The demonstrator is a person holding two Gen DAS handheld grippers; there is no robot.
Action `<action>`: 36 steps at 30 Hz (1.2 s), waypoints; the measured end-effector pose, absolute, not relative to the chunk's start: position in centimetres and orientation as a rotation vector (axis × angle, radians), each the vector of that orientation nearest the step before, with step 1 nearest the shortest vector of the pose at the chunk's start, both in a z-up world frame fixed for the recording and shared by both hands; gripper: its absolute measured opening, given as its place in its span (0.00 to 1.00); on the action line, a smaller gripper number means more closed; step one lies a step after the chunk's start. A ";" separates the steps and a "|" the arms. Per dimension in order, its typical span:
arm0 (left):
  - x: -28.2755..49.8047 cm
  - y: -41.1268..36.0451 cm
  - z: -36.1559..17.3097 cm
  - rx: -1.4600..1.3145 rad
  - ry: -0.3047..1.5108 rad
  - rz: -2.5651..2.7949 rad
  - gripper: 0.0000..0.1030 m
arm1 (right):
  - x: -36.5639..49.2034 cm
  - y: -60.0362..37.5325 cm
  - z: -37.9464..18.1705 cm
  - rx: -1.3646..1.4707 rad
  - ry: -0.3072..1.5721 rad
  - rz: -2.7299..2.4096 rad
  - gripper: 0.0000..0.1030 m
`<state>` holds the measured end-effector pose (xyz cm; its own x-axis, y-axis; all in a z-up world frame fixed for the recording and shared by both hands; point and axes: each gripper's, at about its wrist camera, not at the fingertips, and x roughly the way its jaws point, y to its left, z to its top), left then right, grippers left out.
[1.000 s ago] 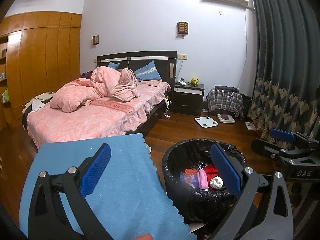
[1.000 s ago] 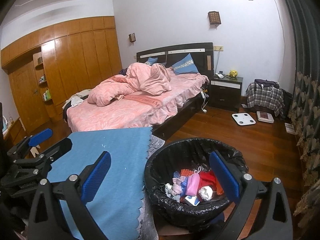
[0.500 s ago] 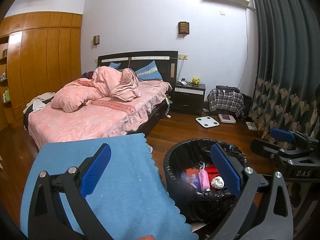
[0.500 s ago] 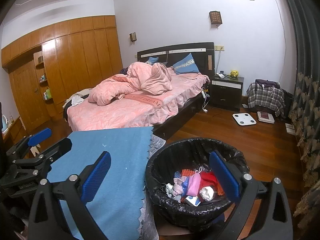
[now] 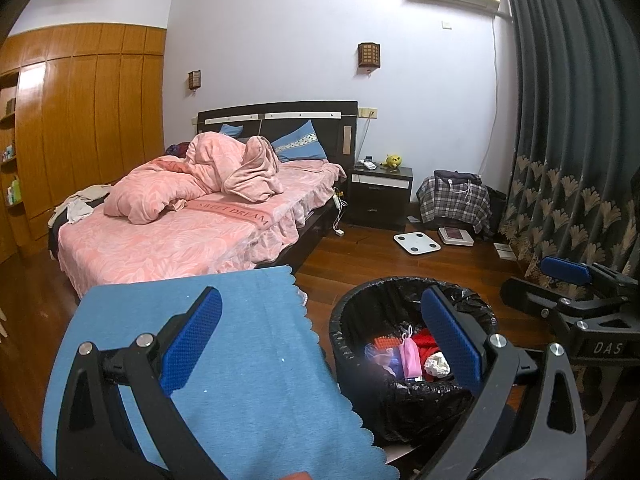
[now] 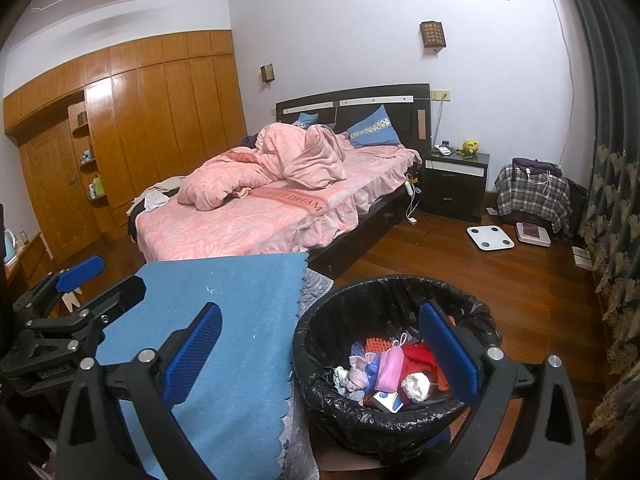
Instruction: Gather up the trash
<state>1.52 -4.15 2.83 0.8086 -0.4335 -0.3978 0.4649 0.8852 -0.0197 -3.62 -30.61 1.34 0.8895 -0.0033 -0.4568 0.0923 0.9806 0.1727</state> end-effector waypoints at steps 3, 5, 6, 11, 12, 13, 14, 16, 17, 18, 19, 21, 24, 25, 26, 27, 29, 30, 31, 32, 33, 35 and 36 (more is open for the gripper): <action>1.6 -4.3 2.8 0.081 0.406 -0.482 0.94 | -3.6 -30.6 1.4 0.192 0.472 -0.050 0.94; 1.5 -4.2 2.8 0.080 0.407 -0.483 0.94 | -3.6 -30.6 1.4 0.192 0.473 -0.050 0.94; 1.6 -4.3 2.8 0.080 0.407 -0.483 0.94 | -3.6 -30.6 1.4 0.192 0.472 -0.050 0.94; 1.6 -4.3 2.8 0.081 0.407 -0.482 0.94 | -3.6 -30.6 1.4 0.192 0.473 -0.050 0.94; 1.6 -4.3 2.8 0.080 0.408 -0.482 0.94 | -3.6 -30.6 1.4 0.192 0.473 -0.050 0.94; 1.5 -4.1 2.9 0.079 0.409 -0.481 0.94 | -3.6 -30.6 1.4 0.193 0.473 -0.050 0.94; 1.5 -4.0 2.9 0.079 0.409 -0.481 0.94 | -3.6 -30.6 1.4 0.193 0.474 -0.050 0.94; 1.5 -4.1 2.9 0.080 0.408 -0.481 0.94 | -3.6 -30.6 1.4 0.192 0.473 -0.050 0.94; 1.5 -4.1 2.9 0.080 0.408 -0.481 0.94 | -3.6 -30.6 1.4 0.192 0.474 -0.049 0.94; 1.5 -4.0 3.0 0.079 0.409 -0.481 0.94 | -3.6 -30.6 1.4 0.192 0.474 -0.049 0.94; 1.5 -4.1 2.9 0.080 0.409 -0.481 0.94 | -3.6 -30.6 1.4 0.192 0.473 -0.050 0.94; 1.4 -4.0 3.0 0.082 0.408 -0.481 0.94 | -3.6 -30.6 1.4 0.192 0.473 -0.049 0.94; 1.4 -4.0 3.0 0.080 0.407 -0.480 0.94 | -3.6 -30.6 1.4 0.192 0.474 -0.050 0.94; 1.5 -4.1 3.0 0.082 0.408 -0.480 0.94 | -3.6 -30.6 1.4 0.192 0.473 -0.050 0.94; 1.6 -4.1 3.0 0.082 0.409 -0.481 0.94 | -3.6 -30.6 1.5 0.192 0.473 -0.050 0.94; 1.6 -4.1 3.0 0.081 0.409 -0.481 0.94 | -3.6 -30.6 1.4 0.193 0.473 -0.050 0.94; 1.5 -4.0 3.0 0.082 0.409 -0.481 0.94 | -3.6 -30.6 1.5 0.191 0.473 -0.050 0.94; 1.5 -4.0 3.0 0.082 0.409 -0.481 0.94 | -3.6 -30.6 1.5 0.192 0.473 -0.049 0.94; 1.5 -4.1 3.0 0.081 0.410 -0.482 0.94 | -3.6 -30.6 1.5 0.192 0.474 -0.050 0.94; 1.5 -4.0 3.0 0.080 0.411 -0.483 0.94 | -3.5 -30.6 1.5 0.193 0.474 -0.050 0.94; 1.5 -4.0 3.1 0.081 0.410 -0.482 0.94 | -3.5 -30.6 1.5 0.193 0.474 -0.050 0.94; 1.5 -4.0 3.1 0.082 0.409 -0.481 0.94 | -3.5 -30.6 1.5 0.193 0.474 -0.050 0.94; 1.5 -4.0 3.1 0.081 0.410 -0.482 0.94 | -3.5 -30.6 1.5 0.192 0.474 -0.050 0.94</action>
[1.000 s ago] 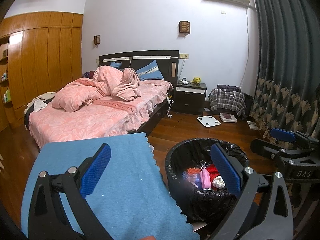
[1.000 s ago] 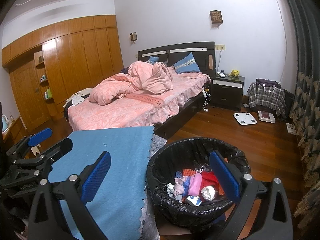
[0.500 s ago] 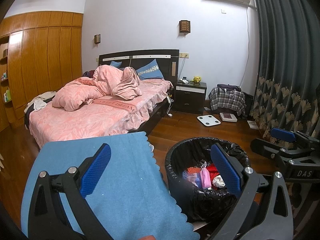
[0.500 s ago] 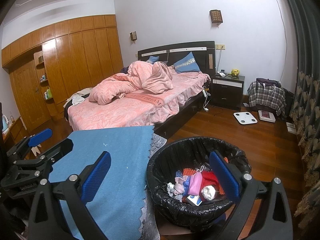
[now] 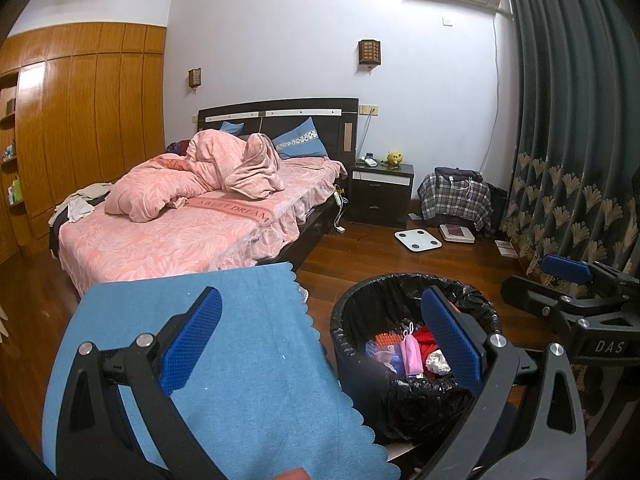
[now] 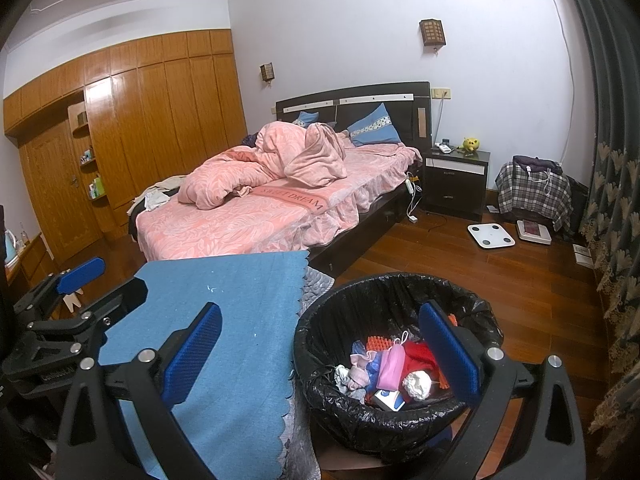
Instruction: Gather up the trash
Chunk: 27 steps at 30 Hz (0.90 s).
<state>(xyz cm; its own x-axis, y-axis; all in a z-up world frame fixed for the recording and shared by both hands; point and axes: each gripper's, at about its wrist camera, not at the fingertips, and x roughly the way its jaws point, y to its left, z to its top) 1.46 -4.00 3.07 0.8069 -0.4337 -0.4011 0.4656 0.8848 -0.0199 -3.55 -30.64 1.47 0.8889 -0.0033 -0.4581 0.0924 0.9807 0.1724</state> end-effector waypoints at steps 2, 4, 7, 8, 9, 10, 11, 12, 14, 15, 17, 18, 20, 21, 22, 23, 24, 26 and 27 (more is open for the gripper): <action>1.5 -4.0 3.1 0.081 0.409 -0.480 0.94 | -3.6 -30.6 1.5 0.192 0.474 -0.050 0.94; 1.5 -4.2 3.0 0.081 0.410 -0.481 0.94 | -3.5 -30.7 1.5 0.192 0.474 -0.050 0.94; 1.5 -4.1 3.1 0.082 0.411 -0.481 0.94 | -3.5 -30.6 1.5 0.192 0.475 -0.050 0.94; 1.5 -4.1 3.1 0.082 0.410 -0.481 0.94 | -3.5 -30.7 1.5 0.193 0.475 -0.050 0.94; 1.5 -4.0 3.1 0.083 0.410 -0.480 0.94 | -3.5 -30.7 1.5 0.193 0.475 -0.050 0.94; 1.5 -4.1 3.1 0.082 0.410 -0.481 0.94 | -3.5 -30.6 1.6 0.192 0.475 -0.050 0.94; 1.6 -4.2 3.1 0.081 0.410 -0.481 0.94 | -3.5 -30.7 1.5 0.192 0.474 -0.049 0.94; 1.5 -4.2 3.1 0.082 0.410 -0.481 0.94 | -3.5 -30.7 1.5 0.192 0.474 -0.049 0.94; 1.6 -4.2 3.1 0.082 0.410 -0.480 0.94 | -3.5 -30.7 1.5 0.193 0.475 -0.050 0.94; 1.5 -4.2 3.1 0.082 0.410 -0.481 0.94 | -3.5 -30.7 1.5 0.193 0.475 -0.050 0.94; 1.5 -4.1 3.2 0.082 0.410 -0.480 0.94 | -3.5 -30.6 1.6 0.192 0.475 -0.049 0.94; 1.5 -4.1 3.2 0.082 0.411 -0.480 0.94 | -3.5 -30.7 1.6 0.192 0.475 -0.049 0.94; 1.5 -4.1 3.2 0.082 0.412 -0.480 0.94 | -3.5 -30.7 1.5 0.193 0.475 -0.049 0.94; 1.5 -4.1 3.2 0.082 0.411 -0.480 0.94 | -3.5 -30.7 1.6 0.193 0.476 -0.049 0.94; 1.6 -4.2 3.2 0.082 0.411 -0.481 0.94 | -3.5 -30.7 1.5 0.193 0.475 -0.049 0.94; 1.6 -4.2 3.2 0.082 0.411 -0.480 0.94 | -3.5 -30.7 1.6 0.193 0.476 -0.050 0.94; 1.5 -4.1 3.2 0.082 0.412 -0.481 0.94 | -3.5 -30.7 1.6 0.193 0.477 -0.050 0.94; 1.5 -4.2 3.2 0.084 0.412 -0.481 0.94 | -3.5 -30.7 1.6 0.194 0.477 -0.050 0.94; 1.5 -4.2 3.2 0.085 0.413 -0.479 0.94 | -3.5 -30.7 1.6 0.193 0.477 -0.050 0.94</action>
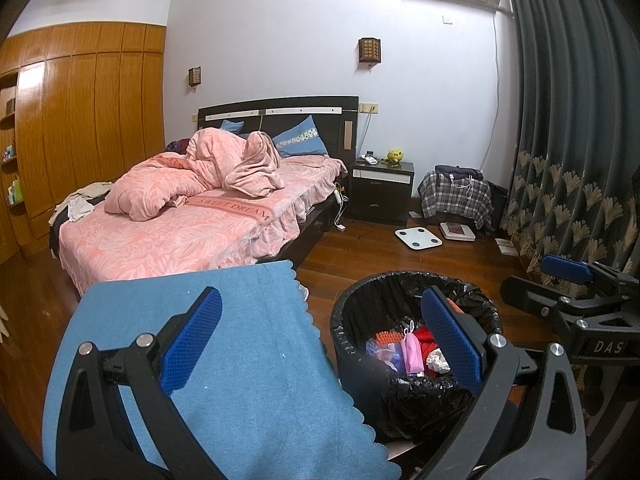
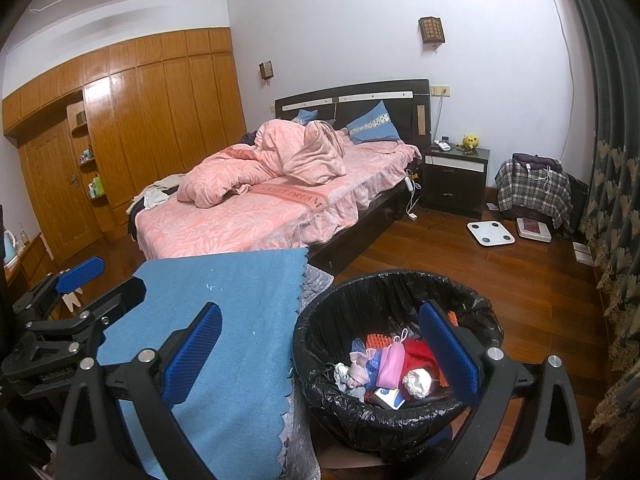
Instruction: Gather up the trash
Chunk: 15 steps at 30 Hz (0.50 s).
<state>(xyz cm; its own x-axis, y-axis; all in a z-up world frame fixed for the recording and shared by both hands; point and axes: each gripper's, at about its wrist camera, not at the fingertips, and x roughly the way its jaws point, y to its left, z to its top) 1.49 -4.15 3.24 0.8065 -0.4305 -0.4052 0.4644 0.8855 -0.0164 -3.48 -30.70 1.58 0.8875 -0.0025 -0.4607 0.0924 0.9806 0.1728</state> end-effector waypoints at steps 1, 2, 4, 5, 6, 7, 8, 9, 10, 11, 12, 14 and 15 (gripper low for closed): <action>1.6 -4.0 3.2 0.083 0.413 -0.480 0.94 | -3.5 -30.8 1.6 0.193 0.476 -0.049 0.94; 1.5 -3.9 3.2 0.081 0.414 -0.482 0.94 | -3.5 -30.7 1.6 0.193 0.477 -0.049 0.94; 1.5 -3.9 3.3 0.081 0.412 -0.481 0.94 | -3.5 -30.8 1.6 0.193 0.477 -0.050 0.94; 1.4 -3.8 3.3 0.081 0.411 -0.480 0.94 | -3.5 -30.7 1.6 0.195 0.477 -0.050 0.94; 1.5 -3.7 3.2 0.081 0.412 -0.480 0.94 | -3.5 -30.7 1.6 0.195 0.477 -0.050 0.94; 1.4 -3.6 3.3 0.079 0.412 -0.480 0.94 | -3.6 -30.6 1.7 0.194 0.477 -0.049 0.94; 1.5 -3.7 3.3 0.080 0.412 -0.480 0.94 | -3.6 -30.6 1.7 0.193 0.477 -0.049 0.94; 1.4 -3.5 3.3 0.079 0.413 -0.478 0.94 | -3.5 -30.7 1.6 0.194 0.477 -0.050 0.94; 1.4 -3.5 3.3 0.080 0.412 -0.478 0.94 | -3.5 -30.7 1.6 0.194 0.477 -0.049 0.94; 1.3 -3.4 3.3 0.079 0.413 -0.478 0.94 | -3.6 -30.7 1.7 0.194 0.477 -0.050 0.94; 1.3 -3.4 3.4 0.079 0.412 -0.478 0.94 | -3.5 -30.7 1.7 0.194 0.477 -0.050 0.94; 1.4 -3.4 3.3 0.081 0.412 -0.477 0.94 | -3.6 -30.7 1.7 0.196 0.477 -0.051 0.94; 1.3 -3.2 3.3 0.082 0.413 -0.475 0.94 | -3.5 -30.7 1.7 0.196 0.478 -0.051 0.94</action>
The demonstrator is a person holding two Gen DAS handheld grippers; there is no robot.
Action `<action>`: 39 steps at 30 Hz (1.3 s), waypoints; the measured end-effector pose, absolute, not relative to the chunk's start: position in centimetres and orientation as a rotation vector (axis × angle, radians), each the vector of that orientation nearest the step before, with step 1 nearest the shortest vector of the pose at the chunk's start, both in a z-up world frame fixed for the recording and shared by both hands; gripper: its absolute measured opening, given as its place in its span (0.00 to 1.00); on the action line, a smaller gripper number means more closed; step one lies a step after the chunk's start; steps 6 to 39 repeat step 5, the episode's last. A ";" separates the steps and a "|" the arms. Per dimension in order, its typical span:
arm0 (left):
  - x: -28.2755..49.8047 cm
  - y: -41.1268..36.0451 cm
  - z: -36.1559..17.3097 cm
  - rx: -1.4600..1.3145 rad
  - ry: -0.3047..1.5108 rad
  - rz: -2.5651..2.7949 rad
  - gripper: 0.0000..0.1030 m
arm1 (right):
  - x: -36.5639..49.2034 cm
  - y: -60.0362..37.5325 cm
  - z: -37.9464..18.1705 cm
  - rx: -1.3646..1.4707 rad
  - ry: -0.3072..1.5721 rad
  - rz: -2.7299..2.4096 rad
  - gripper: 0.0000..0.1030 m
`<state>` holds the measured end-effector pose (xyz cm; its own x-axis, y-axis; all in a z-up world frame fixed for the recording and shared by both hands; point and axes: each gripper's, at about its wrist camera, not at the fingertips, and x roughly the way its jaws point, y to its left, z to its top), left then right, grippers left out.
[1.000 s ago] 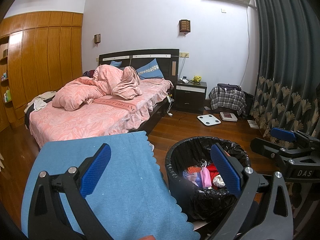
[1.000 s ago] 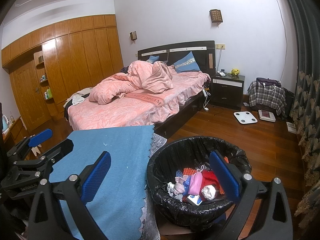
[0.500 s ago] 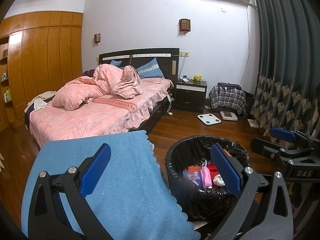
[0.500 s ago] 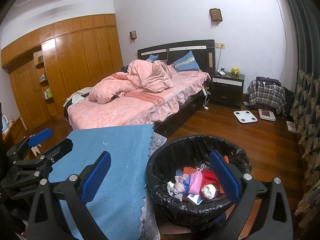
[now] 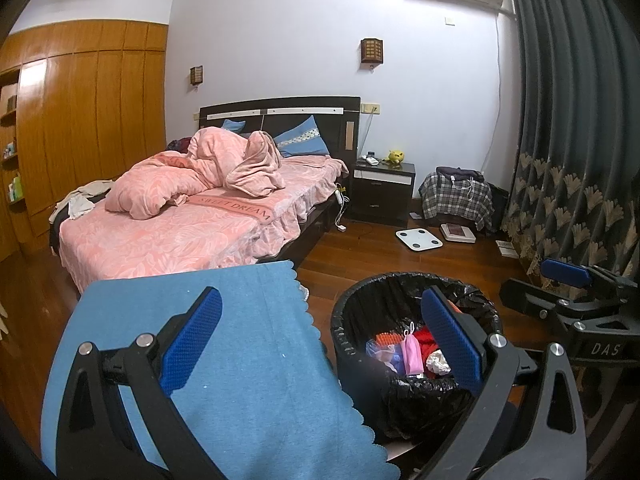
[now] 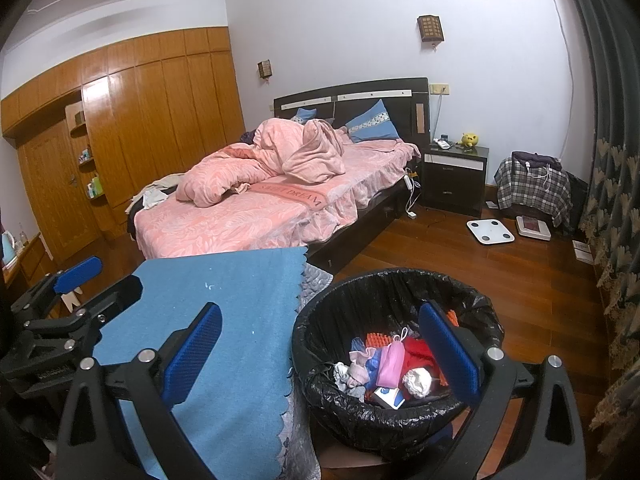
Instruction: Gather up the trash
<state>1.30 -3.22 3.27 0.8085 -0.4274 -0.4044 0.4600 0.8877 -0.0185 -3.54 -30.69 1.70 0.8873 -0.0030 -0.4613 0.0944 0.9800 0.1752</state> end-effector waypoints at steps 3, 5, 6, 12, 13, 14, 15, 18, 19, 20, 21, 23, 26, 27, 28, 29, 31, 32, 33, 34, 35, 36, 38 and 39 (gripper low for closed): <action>1.2 -3.0 3.2 0.082 0.414 -0.475 0.94 | -3.5 -30.6 1.7 0.194 0.478 -0.050 0.94; 1.2 -3.0 3.3 0.082 0.413 -0.476 0.94 | -3.6 -30.6 1.8 0.195 0.478 -0.049 0.94; 1.2 -3.0 3.3 0.082 0.413 -0.476 0.94 | -3.6 -30.6 1.8 0.195 0.478 -0.049 0.94; 1.2 -3.0 3.3 0.082 0.413 -0.476 0.94 | -3.6 -30.6 1.8 0.195 0.478 -0.049 0.94; 1.2 -3.0 3.3 0.082 0.413 -0.476 0.94 | -3.6 -30.6 1.8 0.195 0.478 -0.049 0.94; 1.2 -3.0 3.3 0.082 0.413 -0.476 0.94 | -3.6 -30.6 1.8 0.195 0.478 -0.049 0.94; 1.2 -3.0 3.3 0.082 0.413 -0.476 0.94 | -3.6 -30.6 1.8 0.195 0.478 -0.049 0.94; 1.2 -3.0 3.3 0.082 0.413 -0.476 0.94 | -3.6 -30.6 1.8 0.195 0.478 -0.049 0.94; 1.2 -3.0 3.3 0.082 0.413 -0.476 0.94 | -3.6 -30.6 1.8 0.195 0.478 -0.049 0.94; 1.2 -3.0 3.3 0.082 0.413 -0.476 0.94 | -3.6 -30.6 1.8 0.195 0.478 -0.049 0.94; 1.2 -3.0 3.3 0.082 0.413 -0.476 0.94 | -3.6 -30.6 1.8 0.195 0.478 -0.049 0.94; 1.2 -3.0 3.3 0.082 0.413 -0.476 0.94 | -3.6 -30.6 1.8 0.195 0.478 -0.049 0.94; 1.2 -3.0 3.3 0.082 0.413 -0.476 0.94 | -3.6 -30.6 1.8 0.195 0.478 -0.049 0.94; 1.2 -3.0 3.3 0.082 0.413 -0.476 0.94 | -3.6 -30.6 1.8 0.195 0.478 -0.049 0.94; 1.2 -3.0 3.3 0.082 0.413 -0.476 0.94 | -3.6 -30.6 1.8 0.195 0.478 -0.049 0.94; 1.2 -3.0 3.3 0.082 0.413 -0.476 0.94 | -3.6 -30.6 1.8 0.195 0.478 -0.049 0.94; 1.2 -3.0 3.3 0.082 0.413 -0.476 0.94 | -3.6 -30.6 1.8 0.195 0.478 -0.049 0.94; 1.2 -3.0 3.3 0.082 0.413 -0.476 0.94 | -3.6 -30.6 1.8 0.195 0.478 -0.049 0.94; 1.2 -3.0 3.3 0.082 0.413 -0.476 0.94 | -3.6 -30.6 1.8 0.195 0.478 -0.049 0.94; 1.2 -3.0 3.3 0.082 0.413 -0.476 0.94 | -3.6 -30.6 1.8 0.195 0.478 -0.049 0.94; 1.2 -3.0 3.3 0.082 0.413 -0.476 0.94 | -3.6 -30.6 1.8 0.195 0.478 -0.049 0.94; 1.2 -3.0 3.3 0.082 0.413 -0.476 0.94 | -3.6 -30.6 1.8 0.195 0.478 -0.049 0.94; 1.2 -3.0 3.3 0.082 0.413 -0.476 0.94 | -3.6 -30.6 1.8 0.195 0.478 -0.049 0.94; 1.2 -3.0 3.3 0.082 0.413 -0.476 0.94 | -3.6 -30.6 1.8 0.195 0.478 -0.049 0.94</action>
